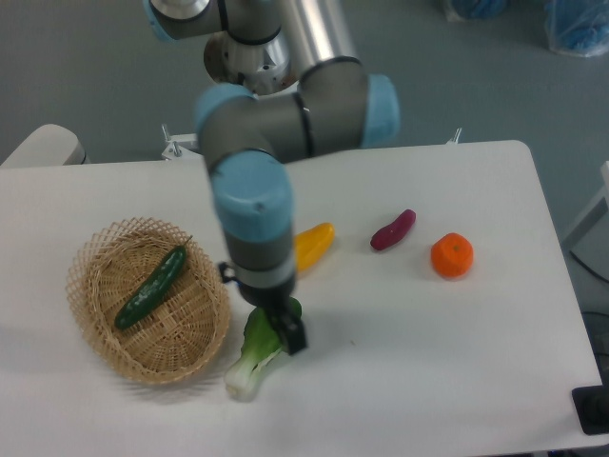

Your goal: Place the cucumber in the basket

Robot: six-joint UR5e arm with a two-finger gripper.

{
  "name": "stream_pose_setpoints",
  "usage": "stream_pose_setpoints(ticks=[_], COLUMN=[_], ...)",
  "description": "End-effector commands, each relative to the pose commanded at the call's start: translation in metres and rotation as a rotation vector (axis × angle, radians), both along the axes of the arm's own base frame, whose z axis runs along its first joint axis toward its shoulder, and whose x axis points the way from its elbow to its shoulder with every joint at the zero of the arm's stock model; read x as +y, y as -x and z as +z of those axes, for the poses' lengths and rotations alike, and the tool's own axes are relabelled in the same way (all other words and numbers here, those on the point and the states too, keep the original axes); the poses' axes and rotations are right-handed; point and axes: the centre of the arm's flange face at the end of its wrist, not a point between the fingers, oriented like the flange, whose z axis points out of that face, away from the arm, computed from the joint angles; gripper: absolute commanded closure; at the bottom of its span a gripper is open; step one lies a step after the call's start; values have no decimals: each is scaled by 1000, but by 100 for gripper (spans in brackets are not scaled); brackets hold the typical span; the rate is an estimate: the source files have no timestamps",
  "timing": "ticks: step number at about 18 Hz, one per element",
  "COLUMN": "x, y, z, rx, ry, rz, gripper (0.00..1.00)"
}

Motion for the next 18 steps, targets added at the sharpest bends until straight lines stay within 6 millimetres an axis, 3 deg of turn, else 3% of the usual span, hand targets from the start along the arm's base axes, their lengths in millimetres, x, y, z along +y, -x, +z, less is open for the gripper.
stream_pose_setpoints(ticks=[4,8,18], x=[-6,-8,-9], y=[30,57,60], z=[-2,-20,-28], rx=[2,-2,-11], ry=[13,22,29], rz=[-55,-64,-58], gripper=[0,0,0])
